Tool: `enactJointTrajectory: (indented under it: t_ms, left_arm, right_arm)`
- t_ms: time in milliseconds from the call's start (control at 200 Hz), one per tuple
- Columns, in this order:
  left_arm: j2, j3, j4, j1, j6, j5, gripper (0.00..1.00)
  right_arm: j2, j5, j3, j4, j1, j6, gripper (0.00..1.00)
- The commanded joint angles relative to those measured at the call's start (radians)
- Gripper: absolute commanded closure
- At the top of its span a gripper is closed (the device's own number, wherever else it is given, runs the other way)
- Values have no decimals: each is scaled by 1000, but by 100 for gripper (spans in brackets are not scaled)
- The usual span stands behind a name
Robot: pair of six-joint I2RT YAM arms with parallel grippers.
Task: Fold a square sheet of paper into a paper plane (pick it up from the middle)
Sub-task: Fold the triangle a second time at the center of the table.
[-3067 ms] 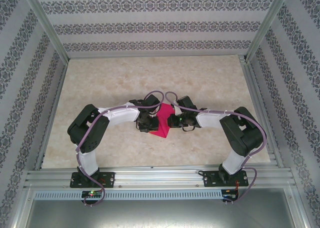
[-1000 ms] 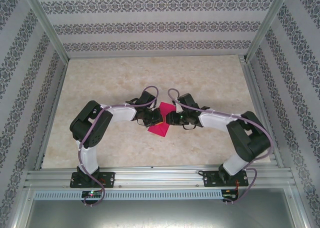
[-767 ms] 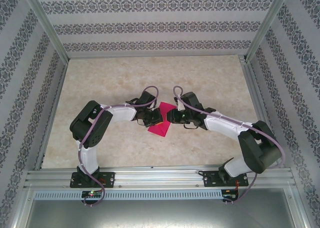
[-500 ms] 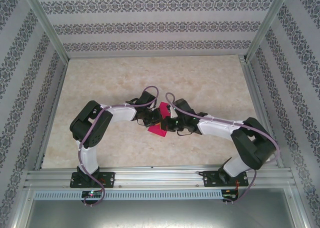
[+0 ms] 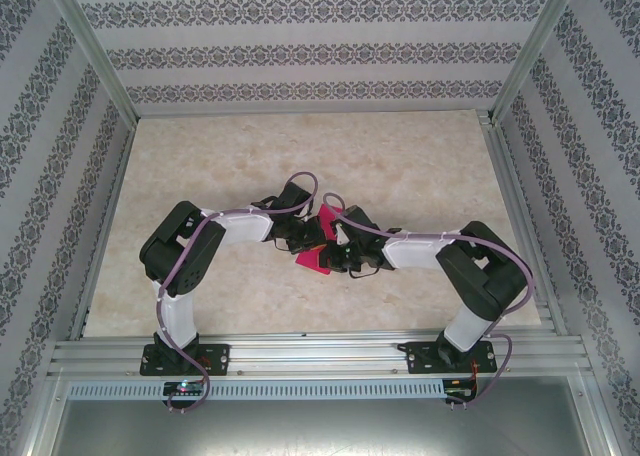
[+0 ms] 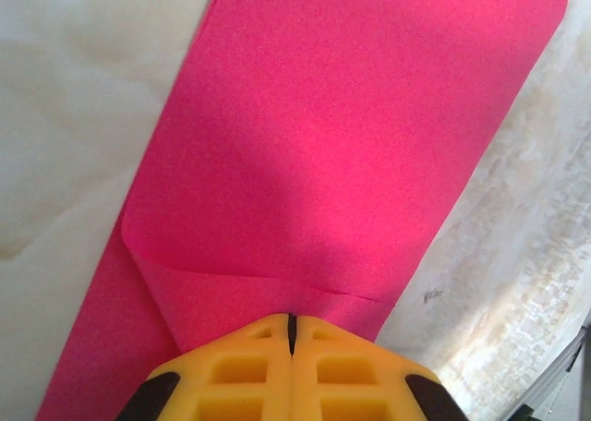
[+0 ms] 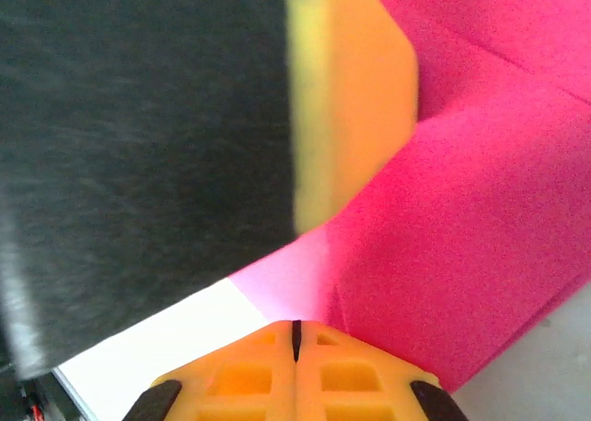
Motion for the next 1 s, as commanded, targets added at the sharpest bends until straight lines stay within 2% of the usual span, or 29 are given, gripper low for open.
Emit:
enactJointTrajectory:
  t_ms: [0,215,445,814,994]
  left_arm:
    - [29,-2,-66,6,22,-29,100]
    - [33,-3,-73,5,26,-32,100]
    - [35,-4,-69,6,26,-28,100]
    - [35,-5,-66,6,24,-24,100]
    - [36,-5,-64,6,24,-22,100]
  right_arm:
    - [14,-7,-3,2,-14,12,96]
    - [13,-18,-33,6,-30,14,95]
    - [27,-95,-38,66,-32,43,93]
    - [-74,-53,-39,71,-62,69,90]
    - [-28,-106,-35,120,-78,106,91]
